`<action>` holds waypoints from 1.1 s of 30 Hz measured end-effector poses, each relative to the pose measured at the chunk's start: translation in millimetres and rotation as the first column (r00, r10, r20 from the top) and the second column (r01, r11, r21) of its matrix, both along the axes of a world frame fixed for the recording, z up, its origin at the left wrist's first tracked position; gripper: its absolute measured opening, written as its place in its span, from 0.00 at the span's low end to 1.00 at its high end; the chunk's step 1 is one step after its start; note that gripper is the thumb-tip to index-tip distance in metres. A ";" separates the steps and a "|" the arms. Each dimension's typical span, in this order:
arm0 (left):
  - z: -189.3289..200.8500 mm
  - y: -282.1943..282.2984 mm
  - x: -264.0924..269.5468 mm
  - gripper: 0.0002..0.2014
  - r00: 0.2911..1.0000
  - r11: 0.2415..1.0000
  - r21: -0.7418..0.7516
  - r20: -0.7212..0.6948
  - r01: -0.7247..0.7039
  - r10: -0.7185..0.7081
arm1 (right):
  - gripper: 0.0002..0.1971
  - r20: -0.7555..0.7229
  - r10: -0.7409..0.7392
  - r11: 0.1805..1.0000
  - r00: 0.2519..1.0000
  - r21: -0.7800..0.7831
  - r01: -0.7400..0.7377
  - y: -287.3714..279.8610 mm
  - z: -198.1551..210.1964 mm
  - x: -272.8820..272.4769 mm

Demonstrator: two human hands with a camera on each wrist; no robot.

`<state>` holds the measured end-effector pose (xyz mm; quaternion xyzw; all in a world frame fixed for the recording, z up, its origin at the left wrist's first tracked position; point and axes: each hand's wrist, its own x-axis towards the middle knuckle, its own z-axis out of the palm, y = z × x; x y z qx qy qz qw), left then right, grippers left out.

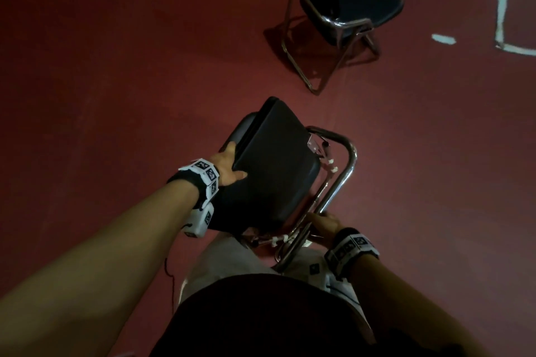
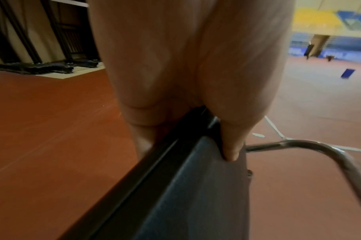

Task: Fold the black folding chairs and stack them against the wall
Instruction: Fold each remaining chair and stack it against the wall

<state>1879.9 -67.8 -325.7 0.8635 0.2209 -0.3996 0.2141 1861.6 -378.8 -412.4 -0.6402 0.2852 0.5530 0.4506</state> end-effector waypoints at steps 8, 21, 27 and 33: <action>-8.4 -24.5 -49.2 0.48 0.997 0.998 -0.029 0.064 0.052 -0.050 | 0.30 0.234 0.319 0.942 0.919 0.030 -0.335 38.4 -65.1 5.5; -13.6 62.2 -161.9 0.43 0.973 0.999 -0.031 0.229 0.033 -0.025 | 0.07 0.370 0.539 0.842 0.757 -0.276 -0.464 151.7 93.6 -90.2; 17.6 118.4 -184.7 0.39 0.947 1.000 -0.001 0.321 0.026 -0.024 | 0.05 0.387 0.468 0.883 0.794 -0.248 -0.400 217.4 109.3 -101.9; 41.0 183.8 -192.2 0.28 0.922 0.989 0.031 0.368 -0.143 0.122 | 0.11 0.372 0.439 0.898 0.818 -0.180 -0.401 308.6 107.9 -86.1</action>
